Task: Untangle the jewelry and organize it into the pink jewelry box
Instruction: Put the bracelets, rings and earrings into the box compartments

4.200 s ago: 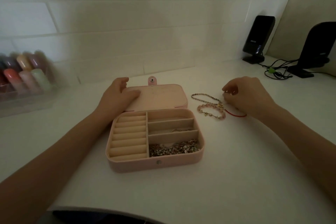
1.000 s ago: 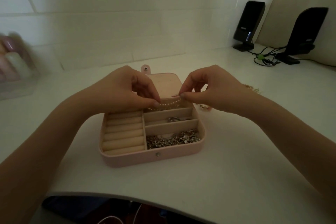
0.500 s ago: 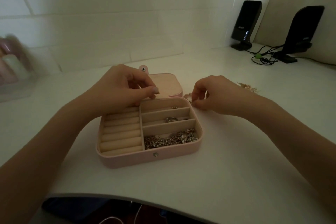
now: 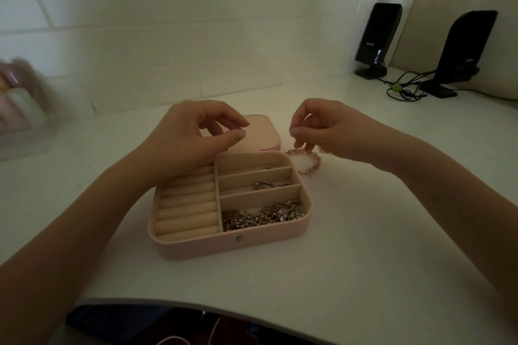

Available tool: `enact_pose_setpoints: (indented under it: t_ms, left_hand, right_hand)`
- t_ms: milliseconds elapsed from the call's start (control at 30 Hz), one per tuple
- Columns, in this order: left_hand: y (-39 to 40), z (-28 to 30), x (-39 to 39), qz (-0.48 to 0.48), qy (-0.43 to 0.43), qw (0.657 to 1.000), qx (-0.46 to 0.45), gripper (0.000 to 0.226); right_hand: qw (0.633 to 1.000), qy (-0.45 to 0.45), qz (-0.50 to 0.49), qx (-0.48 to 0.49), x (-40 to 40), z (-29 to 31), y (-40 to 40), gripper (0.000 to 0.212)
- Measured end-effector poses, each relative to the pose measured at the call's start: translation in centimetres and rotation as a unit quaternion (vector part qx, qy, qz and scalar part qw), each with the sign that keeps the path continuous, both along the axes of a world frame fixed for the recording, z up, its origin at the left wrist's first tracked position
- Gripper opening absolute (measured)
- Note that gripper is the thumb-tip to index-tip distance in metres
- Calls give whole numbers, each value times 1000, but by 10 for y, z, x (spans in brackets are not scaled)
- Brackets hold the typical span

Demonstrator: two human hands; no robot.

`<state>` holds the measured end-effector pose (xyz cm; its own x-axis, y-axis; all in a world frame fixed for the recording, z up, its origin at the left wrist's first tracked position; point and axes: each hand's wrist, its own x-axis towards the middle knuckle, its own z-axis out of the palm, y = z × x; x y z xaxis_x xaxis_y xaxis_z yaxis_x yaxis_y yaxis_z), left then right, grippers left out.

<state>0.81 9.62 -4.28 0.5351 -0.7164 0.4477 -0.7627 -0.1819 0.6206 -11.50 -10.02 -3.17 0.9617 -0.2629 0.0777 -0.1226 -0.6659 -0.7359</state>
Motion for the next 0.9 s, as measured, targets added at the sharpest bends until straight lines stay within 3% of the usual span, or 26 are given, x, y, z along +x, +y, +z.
enact_pose_setpoints:
  t_ms: [133,233,367,433,500,600,667,800,900]
  left_hand:
    - [0,-2,-1,0,-10,1000,19,10]
    - [0,-3,0,-5,-10,1000,26,10]
    - [-1,-2,0,-5,-15,999,31,10]
    - [-1,-3,0,-4,-13,999,32,11]
    - [-1,-3,1,-14,0,999,34,17]
    - [-2,-1,-1,-60,55,995,49,44]
    - [-4,-1,-3,-98,120,987,35,46]
    - [-5,-1,-6,-143,225,964,-22,13]
    - [-3,4,-4,-126,234,963,-47,13]
  right_hand:
    - [968,131,37,-209,-2,-5,2,24]
    - [959,186,65,-204,-4,-6,5,13]
    - [959,144,54,-237,0,-9,4,12]
    - [984,46,15,-171,1,-5,3,10]
    - [998,-51,-10,-25,-1,5,5,5]
    - [974,-108,42,196,-4,14,18,3]
    - [938,-116,85,314,-3,10,28,8]
    - [896,-121,97,416,0,4,39,12]
    - [894,-128,61,425,0,6,35,13]
